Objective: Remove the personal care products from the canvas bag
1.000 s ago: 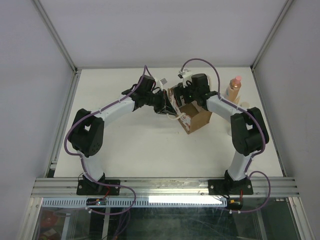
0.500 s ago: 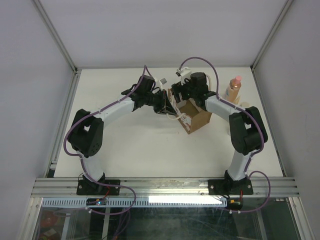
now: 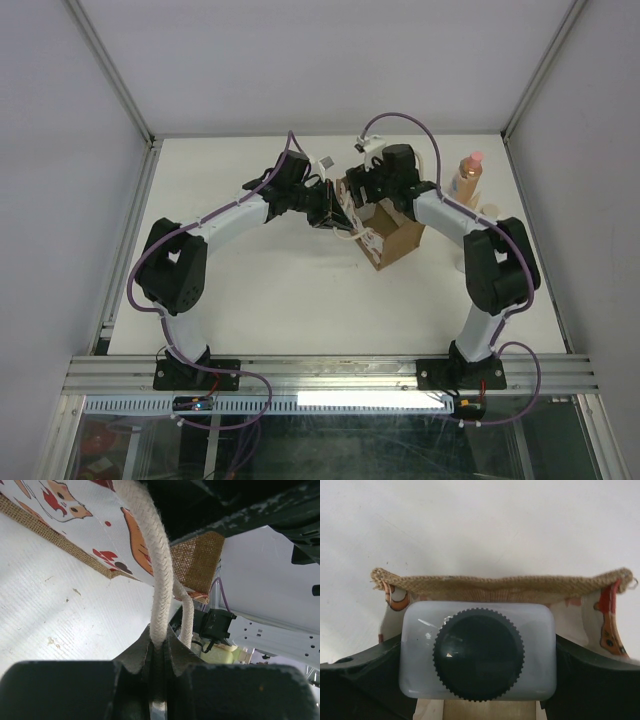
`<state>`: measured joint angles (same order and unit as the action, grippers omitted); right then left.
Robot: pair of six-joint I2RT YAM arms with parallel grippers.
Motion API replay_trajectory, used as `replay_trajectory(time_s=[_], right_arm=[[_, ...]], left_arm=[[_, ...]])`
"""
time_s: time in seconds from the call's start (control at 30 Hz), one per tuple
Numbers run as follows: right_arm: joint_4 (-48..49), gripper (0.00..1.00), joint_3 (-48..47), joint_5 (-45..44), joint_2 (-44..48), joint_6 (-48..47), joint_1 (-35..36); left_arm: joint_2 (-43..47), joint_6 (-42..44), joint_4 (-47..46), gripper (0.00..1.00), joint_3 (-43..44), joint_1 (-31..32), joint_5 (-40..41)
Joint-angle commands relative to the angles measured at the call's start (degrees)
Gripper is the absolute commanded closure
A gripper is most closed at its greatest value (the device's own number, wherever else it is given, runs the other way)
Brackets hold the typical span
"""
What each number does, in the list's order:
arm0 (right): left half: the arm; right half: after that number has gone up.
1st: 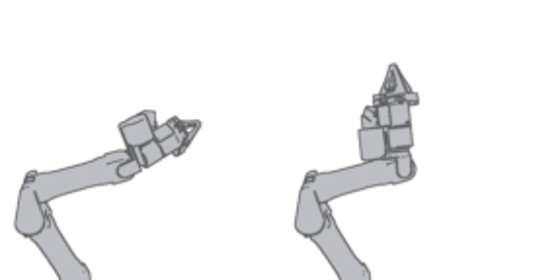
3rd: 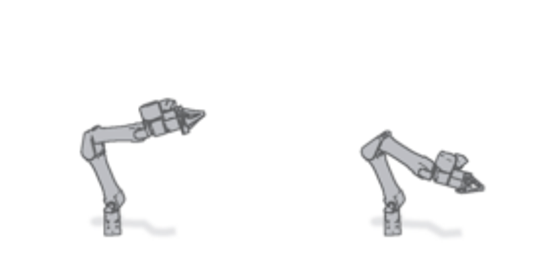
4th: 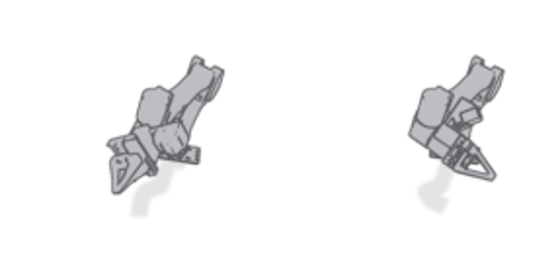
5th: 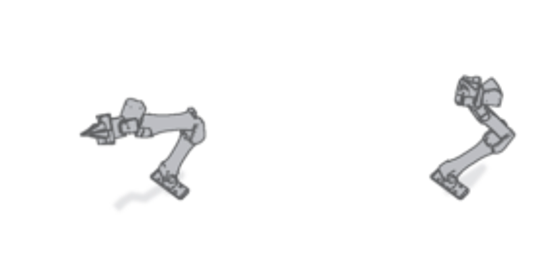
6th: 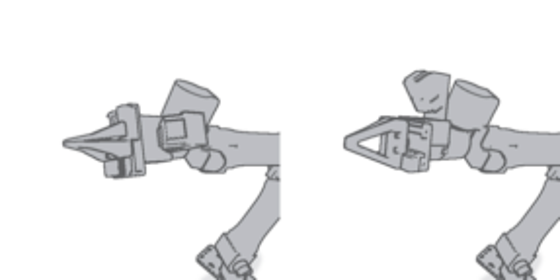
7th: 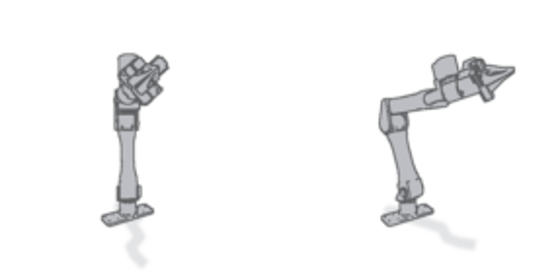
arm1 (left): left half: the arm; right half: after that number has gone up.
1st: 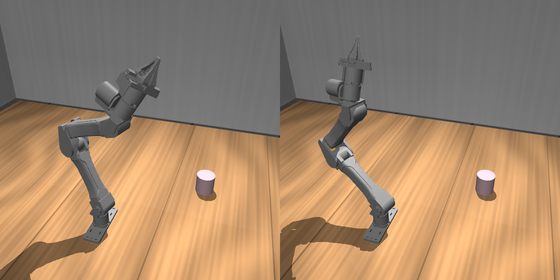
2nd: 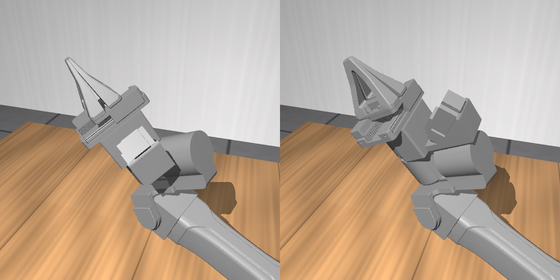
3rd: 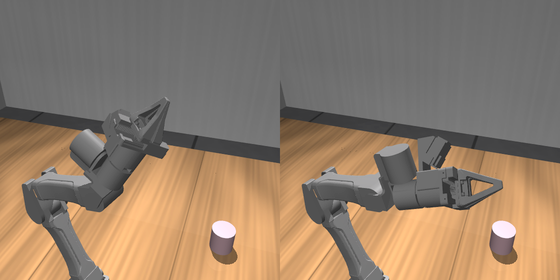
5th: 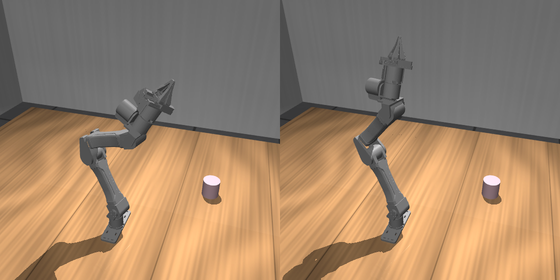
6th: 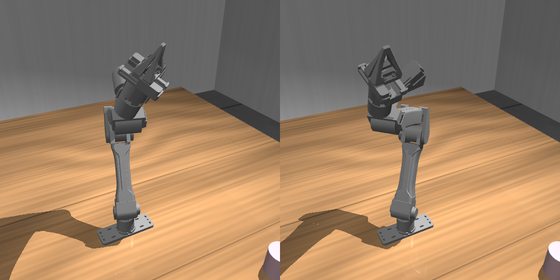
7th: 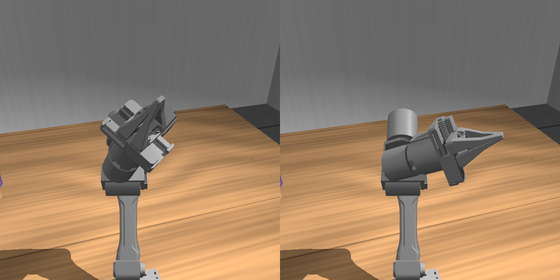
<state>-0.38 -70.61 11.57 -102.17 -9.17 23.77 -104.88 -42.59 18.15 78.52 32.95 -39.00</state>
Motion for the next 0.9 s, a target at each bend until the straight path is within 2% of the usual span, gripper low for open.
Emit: replay_trajectory(time_s=[0.0,0.23,0.47,0.87], right_arm=[[0.0,1.0,-5.3,-1.1,7.9,7.1,0.4],[-0.4,1.0,-4.9,-8.8,13.4,11.6,0.4],[-10.0,1.0,-9.7,-14.4,17.9,13.4,0.4],[-22.3,1.0,-7.8,-20.1,37.4,10.8,0.4]], left_arm=[[2.2,0.2,-1.1,1.0,0.5,0.1,0.9],[2.0,-0.7,-2.2,1.0,0.6,0.2,1.1],[1.3,-1.0,-2.9,1.0,1.1,0.2,1.1],[-0.9,-1.3,-3.5,1.0,3.3,0.2,0.4]])
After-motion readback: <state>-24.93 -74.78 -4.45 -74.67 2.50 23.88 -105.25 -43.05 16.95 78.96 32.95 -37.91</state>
